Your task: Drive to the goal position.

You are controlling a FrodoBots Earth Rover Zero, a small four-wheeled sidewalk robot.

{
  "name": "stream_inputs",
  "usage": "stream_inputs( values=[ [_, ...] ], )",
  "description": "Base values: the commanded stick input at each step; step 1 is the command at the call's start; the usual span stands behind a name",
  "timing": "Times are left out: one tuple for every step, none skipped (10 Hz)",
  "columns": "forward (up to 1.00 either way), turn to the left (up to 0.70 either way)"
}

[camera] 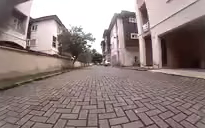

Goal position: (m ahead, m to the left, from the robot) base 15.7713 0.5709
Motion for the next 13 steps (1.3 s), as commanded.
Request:
stream_inputs(
  values=[
    [0.7,0.0],
    [0.7,0.0],
    [0.7,0.0],
    [0.7,0.0],
    [0.7,0.0],
    [0.7,0.0],
    [0.7,0.0],
    [0.7,0.0],
    [0.7,0.0],
    [0.7,0.0],
    [0.7,0.0],
    [0.7,0.0],
    [0.7,0.0]
  ],
)
